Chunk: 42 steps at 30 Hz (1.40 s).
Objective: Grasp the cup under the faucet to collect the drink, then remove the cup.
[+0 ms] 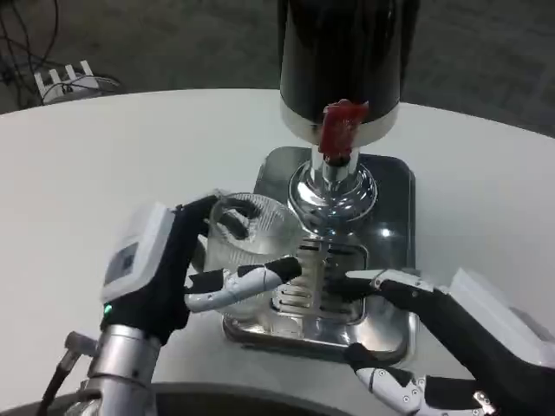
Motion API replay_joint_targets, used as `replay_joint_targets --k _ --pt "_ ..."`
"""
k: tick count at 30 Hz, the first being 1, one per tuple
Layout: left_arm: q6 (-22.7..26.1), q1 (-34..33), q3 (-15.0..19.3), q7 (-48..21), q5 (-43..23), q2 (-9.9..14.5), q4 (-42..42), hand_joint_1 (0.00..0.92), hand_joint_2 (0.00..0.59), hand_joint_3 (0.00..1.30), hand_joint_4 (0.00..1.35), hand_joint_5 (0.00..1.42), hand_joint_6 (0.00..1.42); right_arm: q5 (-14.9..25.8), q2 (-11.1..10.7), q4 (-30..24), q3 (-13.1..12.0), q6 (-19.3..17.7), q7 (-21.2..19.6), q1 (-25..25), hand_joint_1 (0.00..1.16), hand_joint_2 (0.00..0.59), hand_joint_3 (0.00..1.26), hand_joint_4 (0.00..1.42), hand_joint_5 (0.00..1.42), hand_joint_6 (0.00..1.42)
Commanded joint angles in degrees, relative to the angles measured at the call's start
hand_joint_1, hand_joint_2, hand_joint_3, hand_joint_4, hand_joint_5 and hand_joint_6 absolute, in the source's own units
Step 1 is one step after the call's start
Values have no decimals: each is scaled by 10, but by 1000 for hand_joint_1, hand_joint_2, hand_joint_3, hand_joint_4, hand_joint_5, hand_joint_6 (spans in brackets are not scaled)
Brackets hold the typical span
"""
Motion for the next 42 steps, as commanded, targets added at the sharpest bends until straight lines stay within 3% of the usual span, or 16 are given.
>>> replay_joint_targets --k 1,7,14,17,27,35,38,42 --pt "-22 -88 -41 26 23 1 91 782 43 902 941 959 983 3 -4 2 1 -1 6 -3 671 463 281 252 120 16" --pt "-32 -226 -106 64 47 -28 263 782 43 901 941 947 983 8 -6 3 -4 1 8 -5 671 463 281 252 120 16" --pt "-29 -291 -146 92 48 -56 365 782 43 905 941 942 985 13 -7 0 -12 -1 7 3 671 463 281 252 120 16" --pt "-29 -293 -154 99 45 -60 376 782 43 908 941 942 984 15 -7 -2 -14 -2 6 8 671 463 281 252 120 16" --pt "-29 -265 -158 99 37 -26 357 786 41 901 928 930 962 14 -5 0 -7 -1 5 0 671 463 281 252 120 16" --pt "-30 -262 -162 96 38 -23 355 783 43 901 928 930 960 12 -3 -2 -7 1 3 2 671 463 281 252 120 16" --pt "-31 -260 -162 94 36 -23 354 787 30 881 866 899 927 13 -3 -1 -8 0 3 2 671 463 281 252 120 16" --pt "-31 -250 -158 90 28 -19 349 752 1 720 699 761 792 15 -2 1 -9 -3 1 6 671 463 281 252 123 16"
